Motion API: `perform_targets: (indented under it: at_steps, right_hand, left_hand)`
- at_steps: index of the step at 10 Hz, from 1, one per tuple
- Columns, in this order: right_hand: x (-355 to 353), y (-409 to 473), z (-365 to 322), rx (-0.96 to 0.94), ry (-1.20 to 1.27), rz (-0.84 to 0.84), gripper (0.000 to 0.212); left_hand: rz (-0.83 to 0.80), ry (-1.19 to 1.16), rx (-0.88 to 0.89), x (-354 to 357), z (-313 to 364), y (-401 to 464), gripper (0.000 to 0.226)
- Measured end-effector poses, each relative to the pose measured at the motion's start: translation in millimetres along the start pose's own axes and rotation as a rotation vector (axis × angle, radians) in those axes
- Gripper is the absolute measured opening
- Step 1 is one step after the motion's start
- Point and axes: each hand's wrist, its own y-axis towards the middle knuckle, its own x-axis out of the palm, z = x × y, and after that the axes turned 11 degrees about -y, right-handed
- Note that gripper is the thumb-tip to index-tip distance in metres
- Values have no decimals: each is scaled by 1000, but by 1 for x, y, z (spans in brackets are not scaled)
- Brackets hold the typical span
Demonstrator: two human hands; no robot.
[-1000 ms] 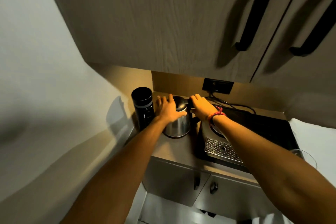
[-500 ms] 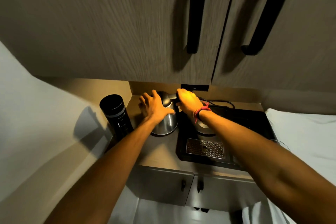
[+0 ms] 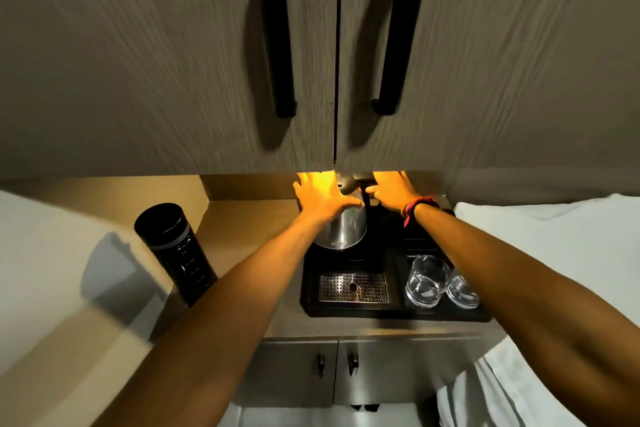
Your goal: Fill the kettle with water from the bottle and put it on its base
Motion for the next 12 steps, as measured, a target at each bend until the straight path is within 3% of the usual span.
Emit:
perform_targets:
  at_steps: [1,4,6,8,10,12]
  right_hand:
    - [8,-7,24,22,-3,6,43]
    - [32,-13,50,52,132,87,29]
    - [50,-22,56,90,187,148,66]
    - [52,-27,62,63,52,195,65]
    - [48,-25,64,7,-132,189,57]
    - [39,-36,55,10,-235,208,68]
  left_hand:
    - [-26,-7,10,21,15,0,94]
    - [-36,-12,52,41,15,2,109]
    - [-31,-13,79,47,6,-6,122]
    - [-31,41,156,47,-4,-17,117]
    - [-78,137,113,42,0,-19,115]
    - [-140,228,69,31,7,-20,112]
